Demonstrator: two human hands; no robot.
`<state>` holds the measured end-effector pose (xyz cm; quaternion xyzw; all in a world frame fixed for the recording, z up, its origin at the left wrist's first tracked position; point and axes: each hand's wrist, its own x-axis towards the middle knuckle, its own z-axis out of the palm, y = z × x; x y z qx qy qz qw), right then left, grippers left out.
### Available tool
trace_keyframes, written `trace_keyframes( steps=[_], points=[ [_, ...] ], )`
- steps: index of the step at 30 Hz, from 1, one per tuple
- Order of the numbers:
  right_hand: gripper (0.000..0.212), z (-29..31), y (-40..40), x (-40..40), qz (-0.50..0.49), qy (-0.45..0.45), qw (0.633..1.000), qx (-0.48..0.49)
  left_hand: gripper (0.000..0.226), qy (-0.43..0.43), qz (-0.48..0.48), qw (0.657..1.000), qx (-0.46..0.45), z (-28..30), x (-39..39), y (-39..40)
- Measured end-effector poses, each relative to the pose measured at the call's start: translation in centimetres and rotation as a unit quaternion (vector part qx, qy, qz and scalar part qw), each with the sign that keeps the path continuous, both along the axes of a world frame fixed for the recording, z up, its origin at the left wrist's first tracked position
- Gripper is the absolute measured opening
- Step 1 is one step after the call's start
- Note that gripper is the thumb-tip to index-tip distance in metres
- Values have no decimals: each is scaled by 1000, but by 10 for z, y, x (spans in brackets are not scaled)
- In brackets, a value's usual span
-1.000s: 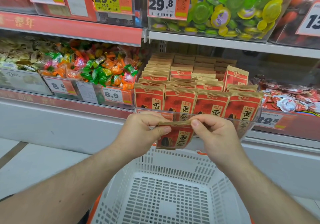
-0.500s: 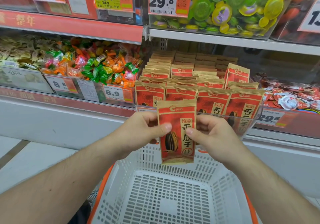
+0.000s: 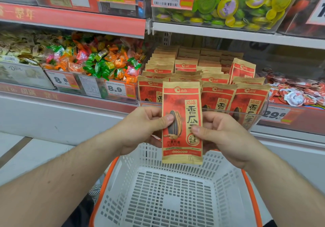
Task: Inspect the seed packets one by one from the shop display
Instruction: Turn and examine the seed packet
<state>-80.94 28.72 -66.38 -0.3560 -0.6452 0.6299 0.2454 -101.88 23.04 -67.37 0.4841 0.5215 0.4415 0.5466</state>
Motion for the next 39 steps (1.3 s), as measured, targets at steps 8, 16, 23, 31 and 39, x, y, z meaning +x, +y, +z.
trace_keyframes(
  steps=[8,16,23,31,39],
  points=[
    [82,-2,4,7,82,26,995,-49,38,-67,-65,995,-15,2,4,-6],
    [98,-3,5,6,110,73,986,-100,39,-69,-55,996,-27,4,3,-7],
    [70,-9,-10,-10,23,-150,971,184,39,71,42,997,11,-6,13,-6],
    [43,-7,-13,-10,51,-123,966,221,39,27,33,999,-11,-8,16,-5],
    [22,-12,-13,-17,-73,-84,941,320,43,54,-48,997,-31,-12,23,-8]
  ],
)
